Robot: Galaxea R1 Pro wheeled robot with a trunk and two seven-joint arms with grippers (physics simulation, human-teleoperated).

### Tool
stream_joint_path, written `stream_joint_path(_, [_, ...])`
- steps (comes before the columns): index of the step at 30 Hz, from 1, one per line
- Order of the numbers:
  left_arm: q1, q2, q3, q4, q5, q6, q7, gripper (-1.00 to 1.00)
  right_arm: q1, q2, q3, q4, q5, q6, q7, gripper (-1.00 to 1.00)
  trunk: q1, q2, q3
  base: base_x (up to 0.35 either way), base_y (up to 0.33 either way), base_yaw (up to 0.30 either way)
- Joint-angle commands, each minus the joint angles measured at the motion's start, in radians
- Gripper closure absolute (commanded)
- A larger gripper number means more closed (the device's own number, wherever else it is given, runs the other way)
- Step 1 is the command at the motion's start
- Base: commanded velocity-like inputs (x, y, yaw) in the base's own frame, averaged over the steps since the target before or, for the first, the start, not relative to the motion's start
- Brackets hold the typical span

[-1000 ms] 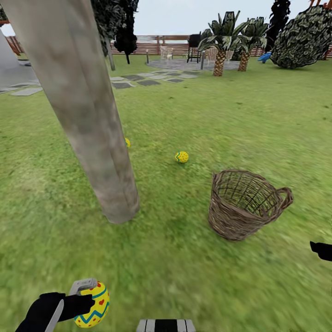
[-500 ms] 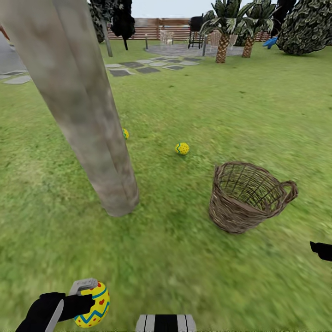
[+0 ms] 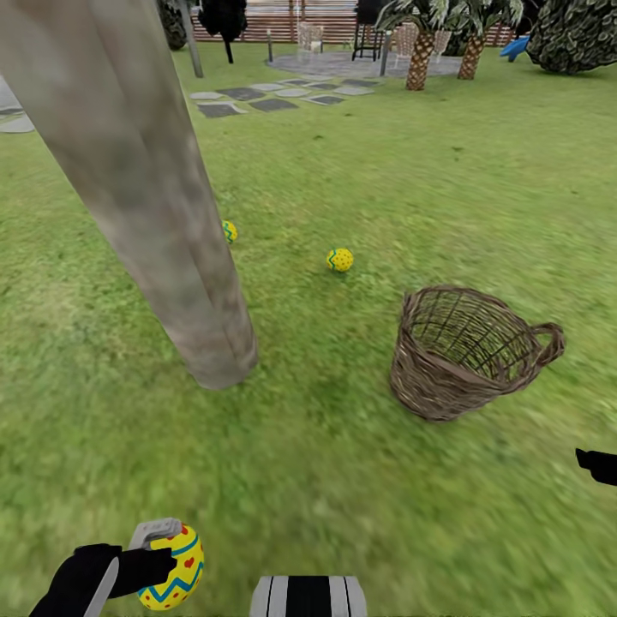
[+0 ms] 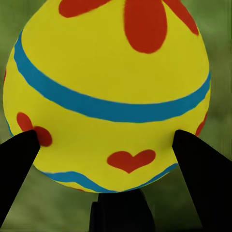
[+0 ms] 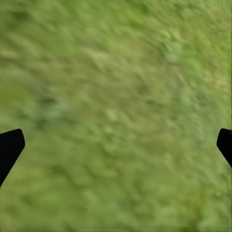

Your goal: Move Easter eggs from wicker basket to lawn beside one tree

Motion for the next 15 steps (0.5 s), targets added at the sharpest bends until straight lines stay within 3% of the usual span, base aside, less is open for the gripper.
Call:
stream_joint_path(1, [0.000,0.000,0.001,-0.001,0.009,0.006,0.003,1.00,-0.001,0.000,-0.001,-0.001,0.011,0.004,0.009,-1.00,0.000,-0.001,-0.005,0.000,0.000,0.000])
stream_joint_path(15, [0.000,0.000,-0.003,0.000,0.008,0.006,0.003,1.00,-0.001,0.000,-0.001,-0.001,0.012,0.004,0.009,-1.00,0.007,-0.004,-0.059,0.000,0.000,0.000])
